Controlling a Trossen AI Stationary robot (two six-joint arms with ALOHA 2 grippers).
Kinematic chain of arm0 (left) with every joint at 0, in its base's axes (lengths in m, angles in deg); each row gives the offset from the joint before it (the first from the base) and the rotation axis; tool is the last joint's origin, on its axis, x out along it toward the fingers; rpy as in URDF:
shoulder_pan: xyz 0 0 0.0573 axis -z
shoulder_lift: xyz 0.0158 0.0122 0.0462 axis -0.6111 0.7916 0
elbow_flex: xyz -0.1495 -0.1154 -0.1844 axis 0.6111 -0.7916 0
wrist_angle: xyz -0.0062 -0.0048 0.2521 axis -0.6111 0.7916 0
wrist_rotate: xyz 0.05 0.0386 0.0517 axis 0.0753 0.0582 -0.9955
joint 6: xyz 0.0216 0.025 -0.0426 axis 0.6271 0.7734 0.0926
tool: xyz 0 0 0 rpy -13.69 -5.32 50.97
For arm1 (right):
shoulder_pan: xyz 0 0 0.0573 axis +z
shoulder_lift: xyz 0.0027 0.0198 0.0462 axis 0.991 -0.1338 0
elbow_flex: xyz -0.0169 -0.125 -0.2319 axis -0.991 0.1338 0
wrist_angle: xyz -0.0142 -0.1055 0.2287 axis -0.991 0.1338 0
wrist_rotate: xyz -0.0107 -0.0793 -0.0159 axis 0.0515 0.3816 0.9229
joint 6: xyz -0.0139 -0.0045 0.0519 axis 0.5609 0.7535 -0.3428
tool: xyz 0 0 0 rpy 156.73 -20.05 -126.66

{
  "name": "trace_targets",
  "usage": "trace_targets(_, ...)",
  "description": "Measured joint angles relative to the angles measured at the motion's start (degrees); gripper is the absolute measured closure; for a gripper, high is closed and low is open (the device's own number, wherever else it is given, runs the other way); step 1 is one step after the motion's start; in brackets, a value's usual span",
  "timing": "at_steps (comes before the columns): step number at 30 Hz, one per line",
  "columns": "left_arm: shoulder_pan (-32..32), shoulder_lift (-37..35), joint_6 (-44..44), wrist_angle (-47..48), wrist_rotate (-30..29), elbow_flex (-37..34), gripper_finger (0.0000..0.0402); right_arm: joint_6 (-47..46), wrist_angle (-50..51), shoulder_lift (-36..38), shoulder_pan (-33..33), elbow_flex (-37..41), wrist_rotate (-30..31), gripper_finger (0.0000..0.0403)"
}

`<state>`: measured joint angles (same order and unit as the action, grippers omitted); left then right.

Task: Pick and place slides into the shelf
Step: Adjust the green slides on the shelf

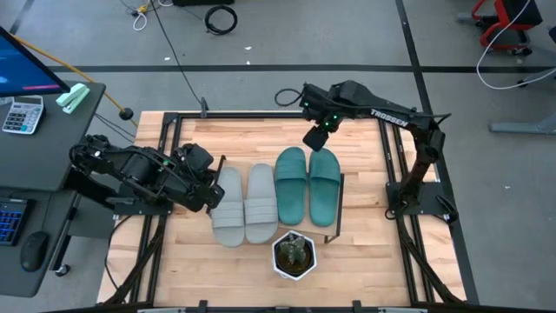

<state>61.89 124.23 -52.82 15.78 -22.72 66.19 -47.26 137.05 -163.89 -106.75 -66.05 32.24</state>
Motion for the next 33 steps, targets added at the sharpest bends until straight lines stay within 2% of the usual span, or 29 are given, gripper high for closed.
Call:
trace_targets(7,0.0,0.0,0.0,-0.1,0.0,0.0,0.0371,-2.0,0.9,-1.1,-2.6,1.4,0.4,0.0230)
trace_targets(18,0.0,0.0,0.0,-0.2,0.0,0.0,0.0363,-2.4,0.1,-1.0,0.4,9.2,-0.3,0.0230)
trace_targets(26,0.0,0.0,0.0,-0.2,0.0,0.0,0.0371,-2.6,-1.1,0.6,1.5,8.9,-6.0,0.0230)
trace_targets(30,0.0,0.0,0.0,-0.2,0.0,0.0,0.0364,-2.6,-2.3,2.0,1.3,8.9,-2.8,0.0230)
trace_targets(33,0.0,0.0,0.0,-0.2,-0.1,0.0,0.0361,-2.7,-7.0,3.3,1.0,8.9,0.4,0.0230)
